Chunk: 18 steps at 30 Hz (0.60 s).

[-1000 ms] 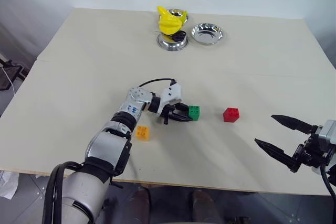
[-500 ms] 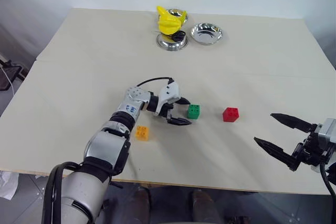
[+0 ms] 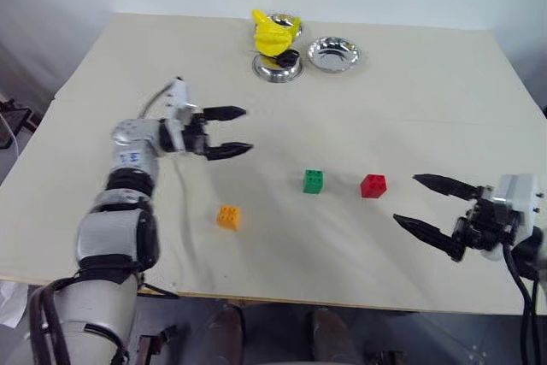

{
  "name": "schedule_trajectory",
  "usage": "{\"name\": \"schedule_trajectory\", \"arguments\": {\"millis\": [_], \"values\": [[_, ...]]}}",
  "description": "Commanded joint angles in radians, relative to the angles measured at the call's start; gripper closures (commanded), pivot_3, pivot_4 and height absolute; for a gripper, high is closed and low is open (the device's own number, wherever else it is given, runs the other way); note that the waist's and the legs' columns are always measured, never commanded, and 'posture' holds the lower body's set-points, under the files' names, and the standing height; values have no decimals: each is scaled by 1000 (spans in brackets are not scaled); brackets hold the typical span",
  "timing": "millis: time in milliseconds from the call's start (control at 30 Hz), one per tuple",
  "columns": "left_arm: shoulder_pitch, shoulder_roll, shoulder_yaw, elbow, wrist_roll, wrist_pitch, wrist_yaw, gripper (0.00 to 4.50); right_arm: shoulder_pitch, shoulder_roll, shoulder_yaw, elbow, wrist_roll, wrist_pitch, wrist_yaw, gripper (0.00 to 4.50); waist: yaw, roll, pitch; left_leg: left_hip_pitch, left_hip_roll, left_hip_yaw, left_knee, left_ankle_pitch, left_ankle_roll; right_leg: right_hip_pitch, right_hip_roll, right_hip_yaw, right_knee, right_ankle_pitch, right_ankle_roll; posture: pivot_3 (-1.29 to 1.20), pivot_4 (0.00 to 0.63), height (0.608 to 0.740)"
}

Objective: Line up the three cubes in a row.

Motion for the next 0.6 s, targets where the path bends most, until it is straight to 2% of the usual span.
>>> {"name": "schedule_trajectory", "arguments": {"millis": [33, 133, 333, 500, 600], "values": [[192, 137, 67, -210, -72, 79, -29, 23, -51, -13, 85, -7, -36, -71, 92, 0, -14, 0, 0, 1, 1, 0, -1, 0, 0, 0, 0, 0, 1, 0, 0, 0, 150, 740], [414, 230, 129, -385, -120, 143, 14, 23, -97, -3, 130, 0, -33, -86, 126, 0, -24, 1, 0, 4, 1, 2, -3, 0, 0, 0, -1, -1, 6, -1, -1, 0, 150, 740], [812, 343, 302, -545, -179, 186, 81, 23, -135, 22, 208, 28, -69, -159, 191, 0, -1, -1, 0, 4, 2, 0, -1, -2, 3, 1, -1, -1, 3, -1, -2, 0, 150, 740], [1136, 342, 401, -732, -229, 223, 65, 23, -153, 40, 223, 61, -35, -204, 261, 0, 11, -1, 0, 5, 1, 1, -1, -3, 5, 2, -2, -1, 3, -1, -3, 0, 150, 740], [1189, 304, 416, -821, -268, 240, 111, 23, -154, 34, 199, 109, -16, -200, 282, 0, 17, -1, 0, 5, 2, 1, -2, -3, 4, 3, -2, -2, 1, -1, -3, 0, 150, 740]]}}
